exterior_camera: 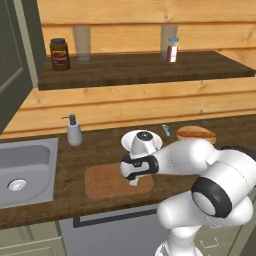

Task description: From the different types of pastries on the counter, select a croissant and place it on the cutting board. Then retrieve a jar of jam from the cabinet and place it alongside the croissant on the cutting board.

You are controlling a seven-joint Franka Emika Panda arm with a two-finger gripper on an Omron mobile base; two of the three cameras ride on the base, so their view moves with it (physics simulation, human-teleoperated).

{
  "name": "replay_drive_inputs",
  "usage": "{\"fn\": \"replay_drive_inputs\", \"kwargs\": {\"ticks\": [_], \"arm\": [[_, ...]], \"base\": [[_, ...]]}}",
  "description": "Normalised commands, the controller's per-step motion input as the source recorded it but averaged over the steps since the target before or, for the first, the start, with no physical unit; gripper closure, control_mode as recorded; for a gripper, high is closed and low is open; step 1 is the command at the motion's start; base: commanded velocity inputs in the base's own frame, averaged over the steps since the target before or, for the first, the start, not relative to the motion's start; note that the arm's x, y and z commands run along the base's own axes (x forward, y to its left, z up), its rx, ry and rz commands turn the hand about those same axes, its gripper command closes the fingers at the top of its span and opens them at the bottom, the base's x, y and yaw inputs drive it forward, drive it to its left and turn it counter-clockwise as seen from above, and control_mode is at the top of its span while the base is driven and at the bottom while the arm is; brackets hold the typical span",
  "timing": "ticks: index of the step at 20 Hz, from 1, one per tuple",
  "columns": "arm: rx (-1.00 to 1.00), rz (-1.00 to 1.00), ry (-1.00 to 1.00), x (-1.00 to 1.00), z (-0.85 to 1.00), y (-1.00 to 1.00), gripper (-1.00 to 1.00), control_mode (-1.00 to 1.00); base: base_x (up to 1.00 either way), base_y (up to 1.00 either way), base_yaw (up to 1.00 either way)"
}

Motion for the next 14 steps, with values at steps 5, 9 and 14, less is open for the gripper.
{"fn": "replay_drive_inputs", "kwargs": {"ticks": [5, 9, 14], "arm": [[0.00, -0.02, 0.00, 0.00, -0.20, 0.08, -1.00, -1.00], [0.00, -0.04, 0.00, 0.00, 0.00, 0.09, -1.00, -1.00], [0.04, -0.02, 0.06, 0.00, 0.00, 0.09, -1.00, -1.00]], "base": [[0.00, 0.00, 0.00], [0.00, 0.00, 0.00], [0.00, 0.00, 0.00]]}}
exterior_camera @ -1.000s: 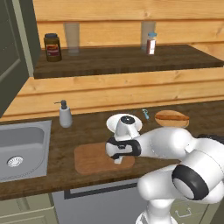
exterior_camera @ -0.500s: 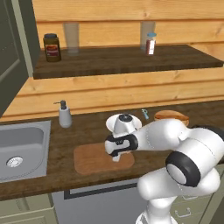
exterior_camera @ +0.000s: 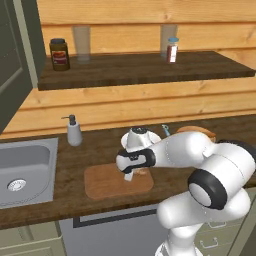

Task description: From the different types of pastries on the counter, select a croissant and place it on the cutting board. Then retrieve a jar of jam from the cabinet and place it alongside the croissant on the cutting board.

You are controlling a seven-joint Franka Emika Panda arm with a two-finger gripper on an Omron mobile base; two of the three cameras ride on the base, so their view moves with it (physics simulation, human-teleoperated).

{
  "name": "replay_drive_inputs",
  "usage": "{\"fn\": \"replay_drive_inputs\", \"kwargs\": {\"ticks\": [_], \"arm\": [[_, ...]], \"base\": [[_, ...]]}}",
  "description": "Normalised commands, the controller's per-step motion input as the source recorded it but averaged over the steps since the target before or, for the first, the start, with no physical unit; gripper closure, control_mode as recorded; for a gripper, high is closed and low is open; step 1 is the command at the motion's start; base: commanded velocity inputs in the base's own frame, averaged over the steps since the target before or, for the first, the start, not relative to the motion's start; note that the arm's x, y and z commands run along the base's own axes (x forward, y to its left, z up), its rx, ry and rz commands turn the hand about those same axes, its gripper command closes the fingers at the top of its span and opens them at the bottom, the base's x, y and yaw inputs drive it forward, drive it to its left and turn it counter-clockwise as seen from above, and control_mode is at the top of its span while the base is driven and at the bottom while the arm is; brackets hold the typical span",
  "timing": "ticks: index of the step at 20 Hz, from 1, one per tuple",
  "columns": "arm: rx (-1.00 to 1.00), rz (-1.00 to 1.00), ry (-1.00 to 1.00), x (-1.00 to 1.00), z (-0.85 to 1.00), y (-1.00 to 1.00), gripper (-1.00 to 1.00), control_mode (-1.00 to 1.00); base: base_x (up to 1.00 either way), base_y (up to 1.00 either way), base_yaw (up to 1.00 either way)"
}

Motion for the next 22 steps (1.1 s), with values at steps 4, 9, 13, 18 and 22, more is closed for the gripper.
{"fn": "replay_drive_inputs", "kwargs": {"ticks": [4, 9, 13, 18, 22], "arm": [[0.09, 0.00, 0.08, 0.00, 0.08, 0.08, -1.00, -1.00], [0.11, 0.00, 0.10, -0.03, 0.31, 0.06, -1.00, -1.00], [0.05, 0.00, 0.15, -0.13, 0.21, 0.04, -1.00, -1.00], [-0.01, 0.01, 0.10, -0.48, 0.39, 0.00, -1.00, -1.00], [0.00, 0.00, 0.05, -0.07, 0.12, 0.00, -1.00, -1.00]], "base": [[0.00, 0.00, 0.00], [0.00, 0.00, 0.00], [0.00, 0.00, 0.00], [0.00, 0.00, 0.00], [0.00, 0.00, 0.00]]}}
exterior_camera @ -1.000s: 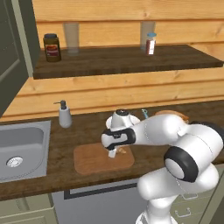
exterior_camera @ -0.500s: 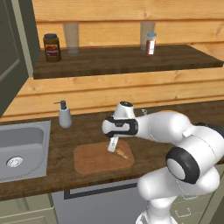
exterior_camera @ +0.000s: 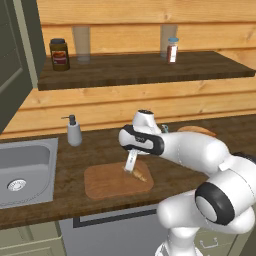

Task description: From the different types of pastries on the counter, select a croissant and place it on the cutting board. Then retrieve a jar of jam from the cabinet and place it alongside the croissant on the cutting board.

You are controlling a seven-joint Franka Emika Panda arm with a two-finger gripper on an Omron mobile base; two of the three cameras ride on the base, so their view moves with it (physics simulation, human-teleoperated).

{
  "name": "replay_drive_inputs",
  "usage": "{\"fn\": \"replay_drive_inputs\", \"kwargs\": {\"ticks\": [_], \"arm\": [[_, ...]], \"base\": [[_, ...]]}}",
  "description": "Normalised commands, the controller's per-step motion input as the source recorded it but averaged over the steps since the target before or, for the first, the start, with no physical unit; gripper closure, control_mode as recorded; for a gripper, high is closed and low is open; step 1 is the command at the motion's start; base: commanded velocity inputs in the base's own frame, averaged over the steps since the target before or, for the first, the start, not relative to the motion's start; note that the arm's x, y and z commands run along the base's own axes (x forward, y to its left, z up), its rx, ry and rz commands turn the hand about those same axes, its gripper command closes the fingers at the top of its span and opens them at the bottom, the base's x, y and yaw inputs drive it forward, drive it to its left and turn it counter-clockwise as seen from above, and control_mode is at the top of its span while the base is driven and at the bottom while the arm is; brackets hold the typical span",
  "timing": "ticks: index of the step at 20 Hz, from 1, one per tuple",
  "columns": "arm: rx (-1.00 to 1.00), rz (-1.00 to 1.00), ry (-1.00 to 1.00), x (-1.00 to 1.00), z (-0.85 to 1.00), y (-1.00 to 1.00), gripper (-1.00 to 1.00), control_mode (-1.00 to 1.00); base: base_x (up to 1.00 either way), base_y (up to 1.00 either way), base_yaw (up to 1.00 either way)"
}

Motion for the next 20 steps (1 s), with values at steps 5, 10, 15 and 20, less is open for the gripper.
{"fn": "replay_drive_inputs", "kwargs": {"ticks": [5, 10, 15, 20], "arm": [[0.00, -0.01, 0.03, 0.00, 0.00, 0.05, -1.00, -1.00], [0.00, 0.00, 0.00, 0.00, -0.01, 0.00, -1.00, -1.00], [0.00, 0.00, 0.00, 0.00, 0.00, 0.00, -1.00, 1.00], [0.00, 0.00, 0.00, 0.00, 0.00, 0.00, -1.00, 1.00]], "base": [[0.00, 0.00, 0.00], [0.00, 0.00, 0.00], [-0.59, 0.03, -0.04], [-0.88, 0.10, -0.07]]}}
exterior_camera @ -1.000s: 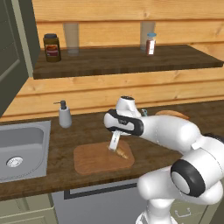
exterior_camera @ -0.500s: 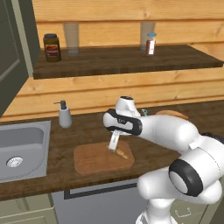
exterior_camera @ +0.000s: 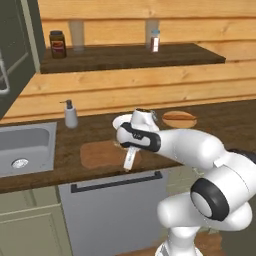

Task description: From the different types of pastries on the counter, select a croissant and place it on the cutting board. Then retrieve a jar of jam from the cabinet and place it alongside the croissant on the cutting board.

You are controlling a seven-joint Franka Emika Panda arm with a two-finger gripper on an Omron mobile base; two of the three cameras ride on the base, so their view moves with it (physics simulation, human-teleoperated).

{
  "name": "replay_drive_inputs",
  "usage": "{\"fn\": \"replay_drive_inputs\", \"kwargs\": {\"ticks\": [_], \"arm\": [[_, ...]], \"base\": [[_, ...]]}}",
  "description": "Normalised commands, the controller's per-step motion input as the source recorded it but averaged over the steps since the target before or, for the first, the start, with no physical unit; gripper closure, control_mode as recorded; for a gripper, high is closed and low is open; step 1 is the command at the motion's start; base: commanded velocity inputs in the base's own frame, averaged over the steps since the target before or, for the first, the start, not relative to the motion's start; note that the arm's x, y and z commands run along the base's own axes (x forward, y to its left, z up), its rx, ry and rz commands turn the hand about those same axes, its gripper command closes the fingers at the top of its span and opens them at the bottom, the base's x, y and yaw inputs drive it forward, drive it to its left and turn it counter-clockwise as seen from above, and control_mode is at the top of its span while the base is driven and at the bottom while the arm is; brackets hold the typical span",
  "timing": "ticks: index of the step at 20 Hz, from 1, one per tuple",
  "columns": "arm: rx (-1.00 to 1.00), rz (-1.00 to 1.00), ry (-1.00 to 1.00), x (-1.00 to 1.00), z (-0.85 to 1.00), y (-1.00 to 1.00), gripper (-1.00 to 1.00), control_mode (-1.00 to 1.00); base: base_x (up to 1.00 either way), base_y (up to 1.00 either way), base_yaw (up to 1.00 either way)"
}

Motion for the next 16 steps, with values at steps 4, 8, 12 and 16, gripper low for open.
{"fn": "replay_drive_inputs", "kwargs": {"ticks": [4, 8, 12, 16], "arm": [[0.00, 0.00, 0.00, 0.00, 0.00, 0.00, -1.00, 1.00], [0.00, 0.00, 0.00, 0.00, 0.00, 0.00, -1.00, 1.00], [0.00, 0.00, 0.00, 0.00, 0.00, 0.00, -1.00, 1.00], [0.00, 0.00, 0.00, 0.00, 0.00, 0.00, -1.00, 1.00]], "base": [[-0.83, 0.16, -0.05], [-0.81, 0.49, 0.00], [-0.68, 0.65, 0.00], [-0.51, 0.75, 0.00]]}}
